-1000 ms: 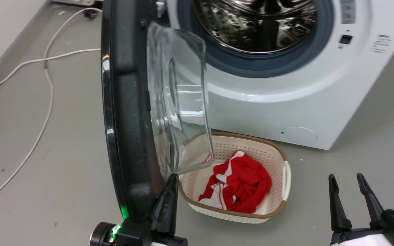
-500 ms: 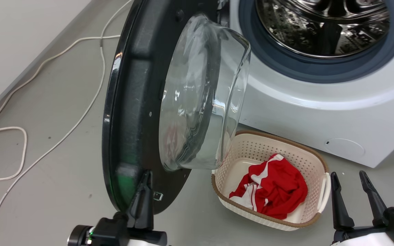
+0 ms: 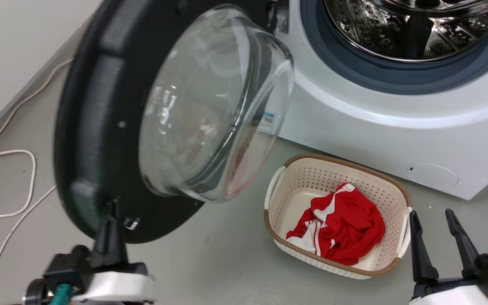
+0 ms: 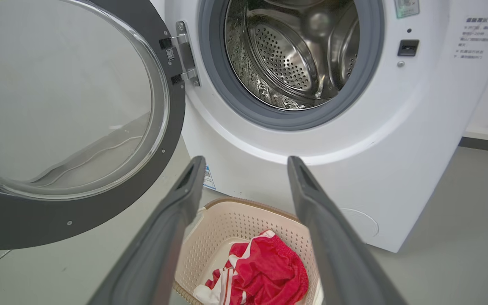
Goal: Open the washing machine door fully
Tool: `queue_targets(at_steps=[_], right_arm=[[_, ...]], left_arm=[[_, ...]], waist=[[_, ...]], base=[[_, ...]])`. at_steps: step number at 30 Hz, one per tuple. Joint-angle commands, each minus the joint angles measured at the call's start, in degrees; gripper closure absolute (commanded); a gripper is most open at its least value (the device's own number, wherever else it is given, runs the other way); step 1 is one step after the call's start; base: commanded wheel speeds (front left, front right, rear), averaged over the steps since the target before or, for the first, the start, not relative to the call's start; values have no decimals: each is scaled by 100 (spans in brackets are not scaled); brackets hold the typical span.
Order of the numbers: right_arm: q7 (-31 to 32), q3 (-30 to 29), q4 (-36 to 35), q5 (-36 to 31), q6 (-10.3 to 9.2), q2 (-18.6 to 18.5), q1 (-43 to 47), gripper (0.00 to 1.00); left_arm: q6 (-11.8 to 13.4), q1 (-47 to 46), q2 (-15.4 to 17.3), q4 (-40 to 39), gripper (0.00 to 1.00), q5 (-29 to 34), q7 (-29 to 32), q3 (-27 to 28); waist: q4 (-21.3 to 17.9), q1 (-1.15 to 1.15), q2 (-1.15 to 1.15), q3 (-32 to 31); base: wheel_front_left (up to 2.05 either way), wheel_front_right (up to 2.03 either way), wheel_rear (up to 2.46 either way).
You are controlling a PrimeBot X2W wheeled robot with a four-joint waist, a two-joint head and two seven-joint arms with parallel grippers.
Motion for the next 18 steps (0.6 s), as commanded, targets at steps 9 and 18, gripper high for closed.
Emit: queue_targets(at_steps=[9, 18], right_arm=[[131, -22, -136, -89, -4, 11, -142, 0], [211, -5, -209, -136, -4, 11, -260, 0]], left_arm=[[-342, -592, -9, 474, 100, -295, -42, 1337], [-844, -1240, 133, 1435, 100, -427, -30, 2252]], waist=[[-185, 0, 0, 284], [-341, 0, 0, 504]], base=[[0, 0, 0], [0, 0, 0]])
